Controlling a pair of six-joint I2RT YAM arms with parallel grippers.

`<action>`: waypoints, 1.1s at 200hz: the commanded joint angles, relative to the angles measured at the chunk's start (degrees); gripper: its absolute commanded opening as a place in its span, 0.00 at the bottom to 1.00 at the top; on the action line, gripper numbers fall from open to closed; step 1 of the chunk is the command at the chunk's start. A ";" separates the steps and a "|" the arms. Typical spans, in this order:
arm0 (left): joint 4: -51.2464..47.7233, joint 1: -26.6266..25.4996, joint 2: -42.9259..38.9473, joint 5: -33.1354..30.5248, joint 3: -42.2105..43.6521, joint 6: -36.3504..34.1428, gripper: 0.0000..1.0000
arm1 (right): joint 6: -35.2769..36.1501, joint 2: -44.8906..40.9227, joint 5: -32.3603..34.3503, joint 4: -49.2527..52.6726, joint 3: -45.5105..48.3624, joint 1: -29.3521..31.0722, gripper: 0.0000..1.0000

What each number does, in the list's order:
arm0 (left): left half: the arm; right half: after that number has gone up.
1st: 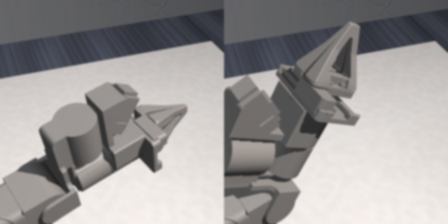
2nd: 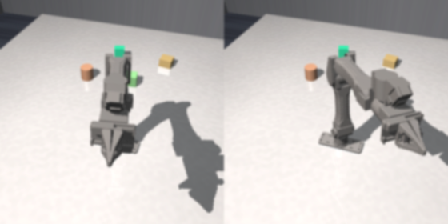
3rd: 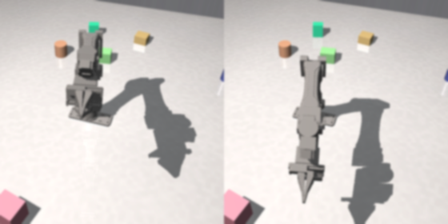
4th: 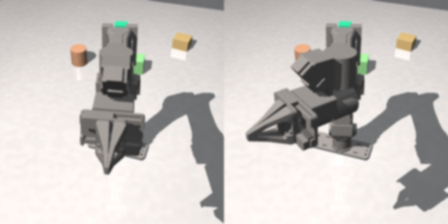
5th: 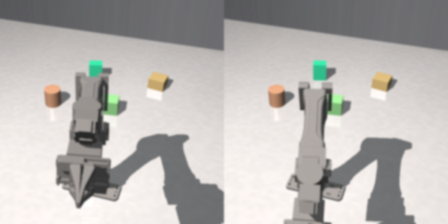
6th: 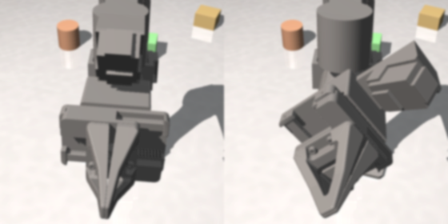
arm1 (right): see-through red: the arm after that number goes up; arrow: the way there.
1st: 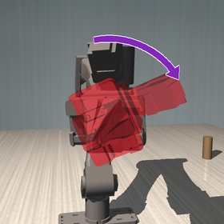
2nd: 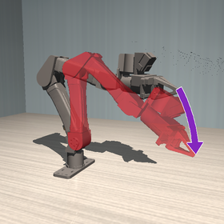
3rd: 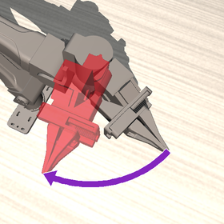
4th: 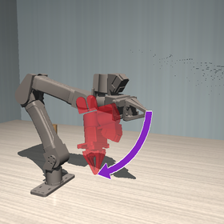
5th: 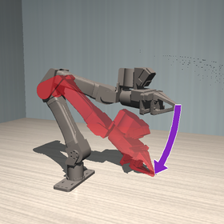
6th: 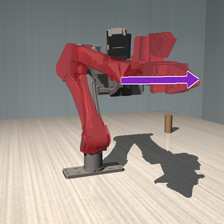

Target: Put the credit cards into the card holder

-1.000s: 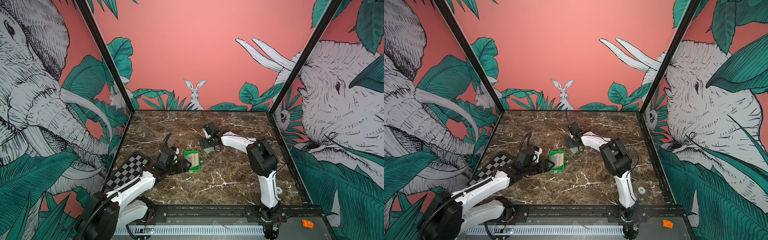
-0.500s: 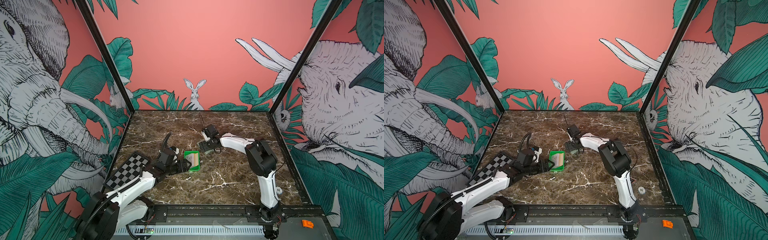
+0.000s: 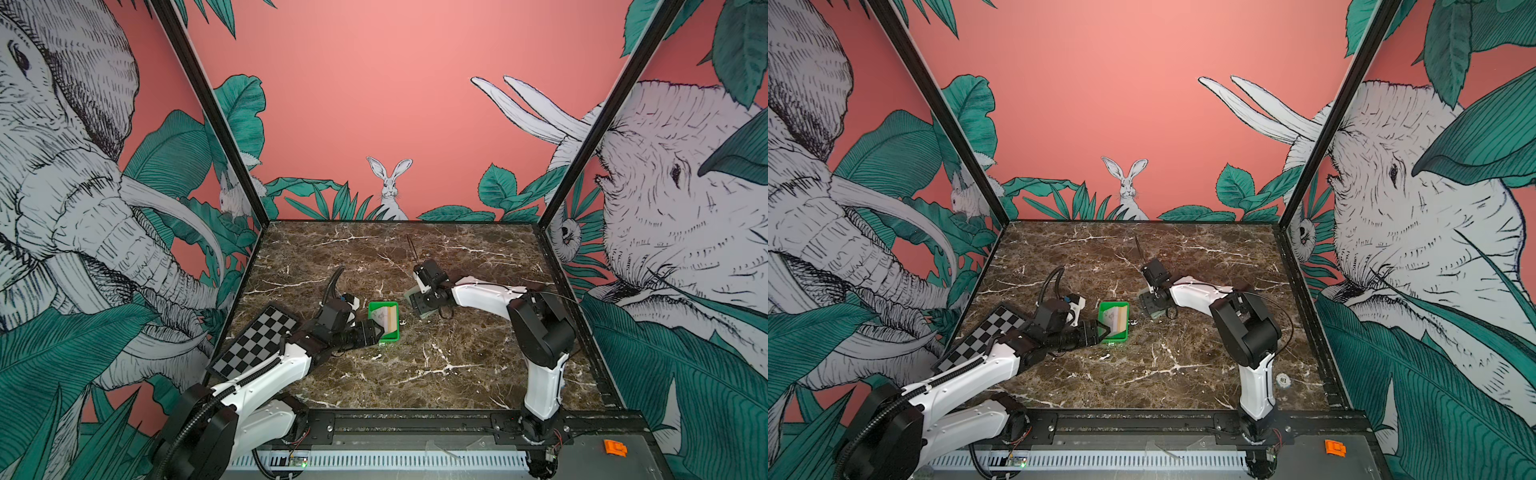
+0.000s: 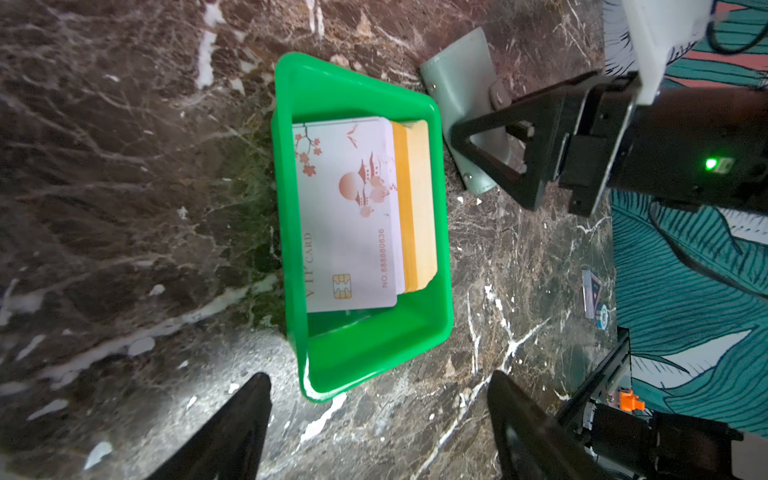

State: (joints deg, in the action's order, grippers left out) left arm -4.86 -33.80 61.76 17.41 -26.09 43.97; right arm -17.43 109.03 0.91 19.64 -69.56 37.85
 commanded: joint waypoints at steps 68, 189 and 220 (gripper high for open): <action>-7.54 -9.46 -7.32 -5.44 2.13 5.27 0.81 | -12.49 -19.04 4.26 -1.36 19.64 3.25 0.75; 11.47 -20.62 -4.17 -9.38 4.30 12.62 0.75 | -32.32 -31.28 12.33 -0.46 31.50 11.47 0.75; 15.83 -23.33 0.62 -9.08 2.53 11.30 0.75 | -36.53 -31.51 13.94 -0.59 31.88 12.45 0.76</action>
State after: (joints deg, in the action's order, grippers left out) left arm 4.60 -55.27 59.83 9.15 -21.45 55.37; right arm -48.38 78.70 11.62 19.05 -37.91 49.45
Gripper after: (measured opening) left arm 0.754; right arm 0.754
